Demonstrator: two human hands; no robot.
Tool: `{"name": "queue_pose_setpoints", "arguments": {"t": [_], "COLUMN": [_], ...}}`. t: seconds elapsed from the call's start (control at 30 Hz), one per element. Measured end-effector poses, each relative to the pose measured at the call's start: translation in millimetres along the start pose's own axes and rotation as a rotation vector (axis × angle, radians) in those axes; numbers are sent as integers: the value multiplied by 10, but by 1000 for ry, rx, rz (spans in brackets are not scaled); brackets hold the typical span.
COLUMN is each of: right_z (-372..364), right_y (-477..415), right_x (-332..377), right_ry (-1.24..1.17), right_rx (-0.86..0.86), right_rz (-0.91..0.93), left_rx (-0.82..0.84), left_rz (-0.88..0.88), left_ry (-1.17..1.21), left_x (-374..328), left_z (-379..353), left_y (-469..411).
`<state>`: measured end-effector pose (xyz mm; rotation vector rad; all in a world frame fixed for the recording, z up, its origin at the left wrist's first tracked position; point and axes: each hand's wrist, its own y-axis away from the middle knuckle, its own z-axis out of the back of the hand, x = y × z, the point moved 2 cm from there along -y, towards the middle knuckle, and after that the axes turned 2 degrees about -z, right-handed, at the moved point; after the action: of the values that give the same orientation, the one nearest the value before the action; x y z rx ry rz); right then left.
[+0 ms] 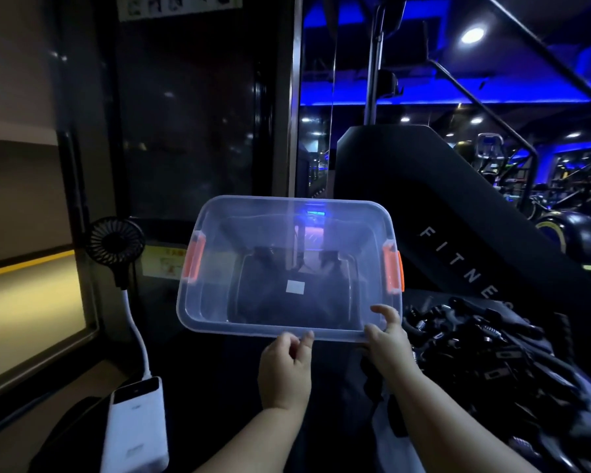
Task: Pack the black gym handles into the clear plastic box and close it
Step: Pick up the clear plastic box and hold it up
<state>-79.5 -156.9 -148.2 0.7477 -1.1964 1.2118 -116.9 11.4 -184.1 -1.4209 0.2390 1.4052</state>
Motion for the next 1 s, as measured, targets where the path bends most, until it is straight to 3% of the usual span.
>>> {"name": "queue_pose_setpoints", "arguments": {"t": [0.1, 0.2, 0.3, 0.4, 0.53, 1.0], "right_z": [21, 18, 56, 81, 169, 318], "right_y": [65, 132, 163, 191, 257, 322], "right_x": [-96, -176, -244, -315, -391, -645], "right_ry": [33, 31, 36, 80, 130, 341], "right_rx": [-3, 4, -11, 4, 10, -15], "right_rz": [-12, -45, -11, 12, 85, 203], "left_rx": [305, 338, 314, 247, 241, 206], "left_rz": [451, 735, 853, 901, 950, 718], "left_ry": [101, 458, 806, 1008, 1053, 1012], "left_x": [27, 48, 0, 12, 105, 185], "left_z": [1, -9, -18, -36, -102, -375], "left_y": [84, 115, 107, 128, 111, -11]}}
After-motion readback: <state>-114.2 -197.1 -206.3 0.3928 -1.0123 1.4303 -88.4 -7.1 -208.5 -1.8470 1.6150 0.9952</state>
